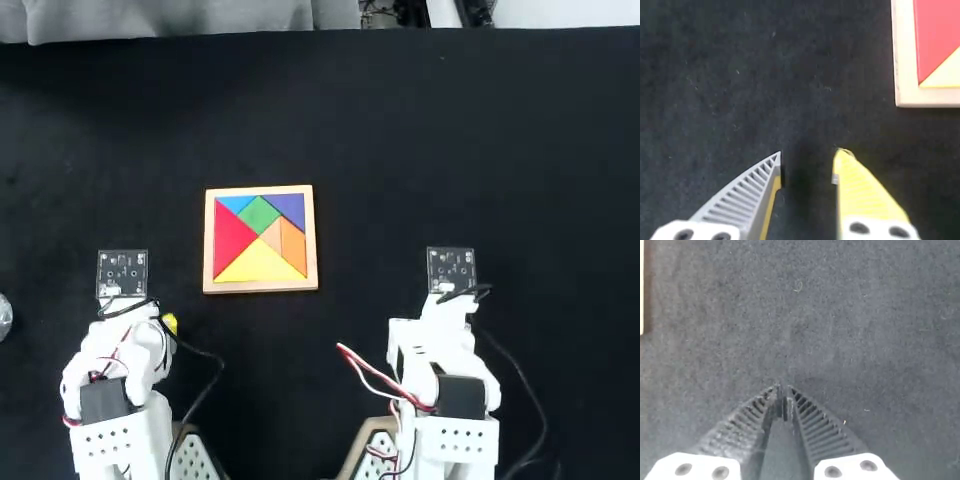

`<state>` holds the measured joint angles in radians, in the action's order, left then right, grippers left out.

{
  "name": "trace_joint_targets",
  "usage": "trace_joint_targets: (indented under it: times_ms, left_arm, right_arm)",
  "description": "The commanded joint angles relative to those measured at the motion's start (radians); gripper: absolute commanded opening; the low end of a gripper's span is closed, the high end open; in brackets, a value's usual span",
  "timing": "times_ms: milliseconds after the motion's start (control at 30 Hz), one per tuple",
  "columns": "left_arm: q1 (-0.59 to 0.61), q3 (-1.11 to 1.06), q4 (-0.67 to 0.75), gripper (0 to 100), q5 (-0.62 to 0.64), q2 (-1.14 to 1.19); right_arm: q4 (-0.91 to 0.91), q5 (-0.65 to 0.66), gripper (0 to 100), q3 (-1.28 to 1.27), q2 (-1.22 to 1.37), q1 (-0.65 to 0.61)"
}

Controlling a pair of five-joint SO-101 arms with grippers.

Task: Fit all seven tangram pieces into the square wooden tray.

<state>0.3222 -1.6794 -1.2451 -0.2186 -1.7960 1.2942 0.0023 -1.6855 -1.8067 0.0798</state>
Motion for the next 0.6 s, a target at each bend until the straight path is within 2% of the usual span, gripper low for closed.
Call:
trace_joint_targets:
  times_ms: [0, 133, 567]
  left_arm:
    - [-0.028, -0.019, -0.023, 9, 0.006, -0.009]
    - [-0.035, -0.019, -0.021, 5, 0.006, -0.009]
    - [-0.036, -0.019, -0.021, 5, 0.008, -0.009]
  right_arm:
    - [0.006, 0.002, 1.2, -0.001, -0.074, 0.014]
    - [0.006, 0.002, 1.2, -0.001, -0.074, 0.014]
    - [0.006, 0.002, 1.2, -0.001, -0.074, 0.014]
